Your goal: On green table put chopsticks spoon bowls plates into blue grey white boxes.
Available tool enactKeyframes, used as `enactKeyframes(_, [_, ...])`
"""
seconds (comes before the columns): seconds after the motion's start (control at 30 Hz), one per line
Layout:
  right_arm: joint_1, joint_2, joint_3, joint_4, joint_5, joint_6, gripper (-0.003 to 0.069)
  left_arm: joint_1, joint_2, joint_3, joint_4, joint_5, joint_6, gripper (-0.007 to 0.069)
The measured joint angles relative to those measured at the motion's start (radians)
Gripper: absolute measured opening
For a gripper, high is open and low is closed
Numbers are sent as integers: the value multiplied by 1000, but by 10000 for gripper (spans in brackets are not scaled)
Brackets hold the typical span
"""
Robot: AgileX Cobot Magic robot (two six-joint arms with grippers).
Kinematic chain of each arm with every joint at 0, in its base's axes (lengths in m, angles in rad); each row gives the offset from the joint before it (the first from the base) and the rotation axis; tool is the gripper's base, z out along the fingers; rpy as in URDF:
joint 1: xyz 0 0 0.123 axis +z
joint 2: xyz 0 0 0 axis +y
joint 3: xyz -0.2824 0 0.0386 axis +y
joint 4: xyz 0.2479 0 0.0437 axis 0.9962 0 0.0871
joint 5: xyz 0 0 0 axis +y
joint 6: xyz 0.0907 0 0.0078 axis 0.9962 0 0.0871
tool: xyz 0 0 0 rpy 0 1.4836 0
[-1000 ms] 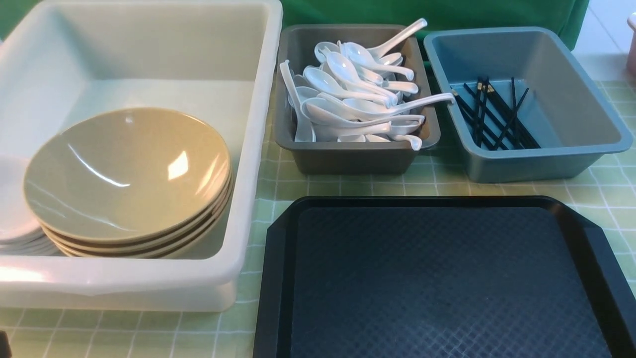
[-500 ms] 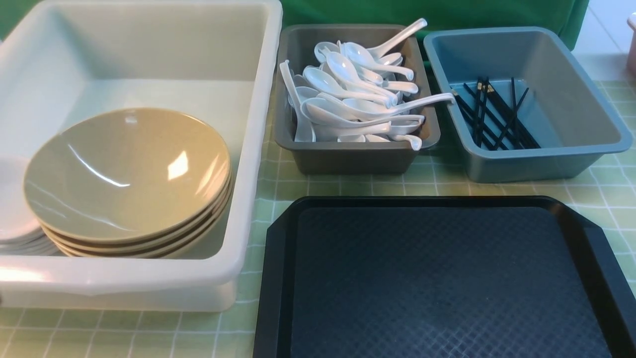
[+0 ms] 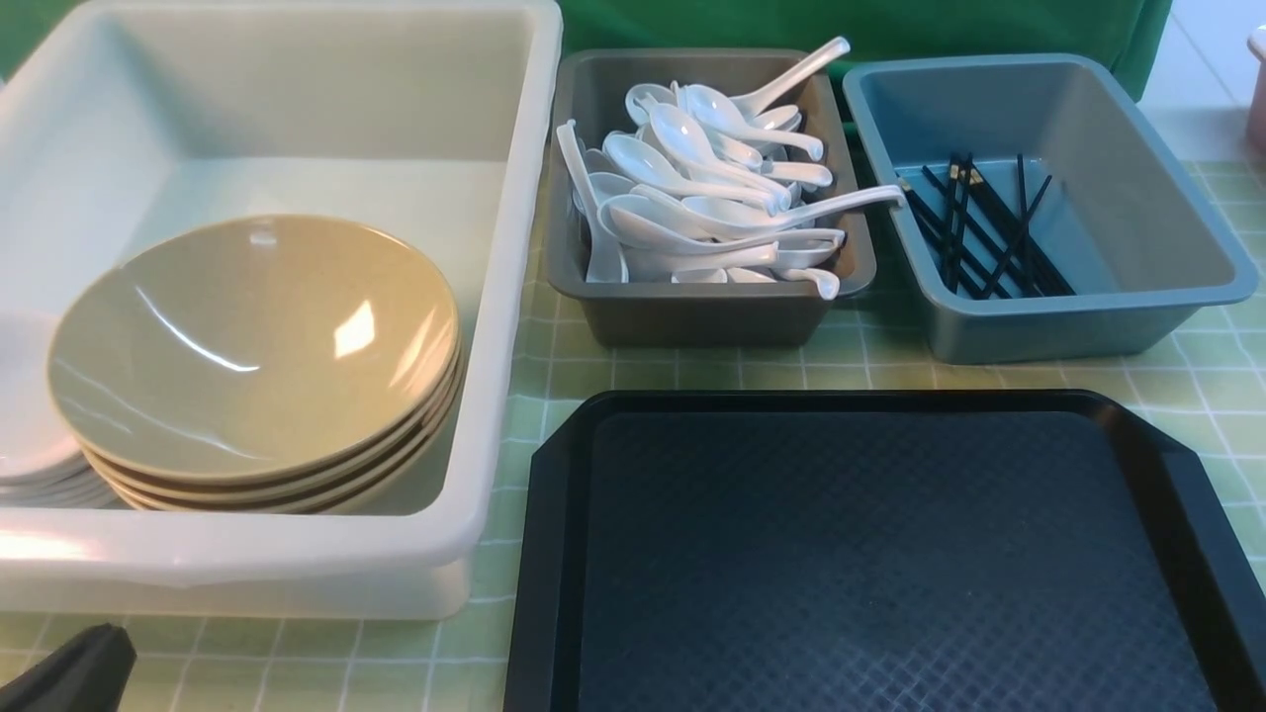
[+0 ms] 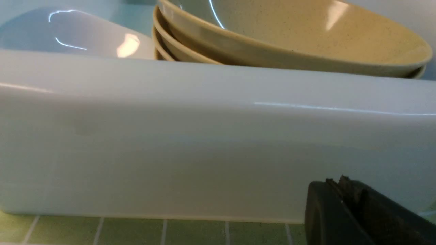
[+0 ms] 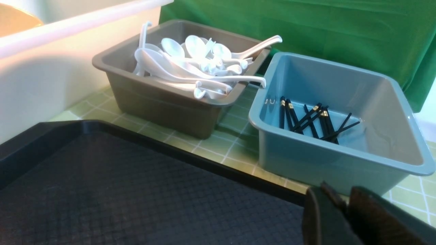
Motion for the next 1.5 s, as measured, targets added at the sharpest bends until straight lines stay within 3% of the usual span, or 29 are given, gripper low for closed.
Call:
enactKeyframes(0.17, [0,0,0,0,0,-1,123,-35,0,2,13,-13,-4,-2])
enactKeyframes(0.37, [0,0,0,0,0,-1,131,-96,0,4,116,-21,-8,-2])
enactKeyframes(1.03, [-8,-12,0,2,0,-5,146,-98,0,4,133,-22,-9,-2])
enactKeyframes(1.3, [-221,-173,71,-38,148,-4,152,-98,0,4,133,-22,-9,-2])
enactKeyframes(1.5, [-325,-213,216,-103,184,114,154,-98,0,4,133,-22,-9,-2])
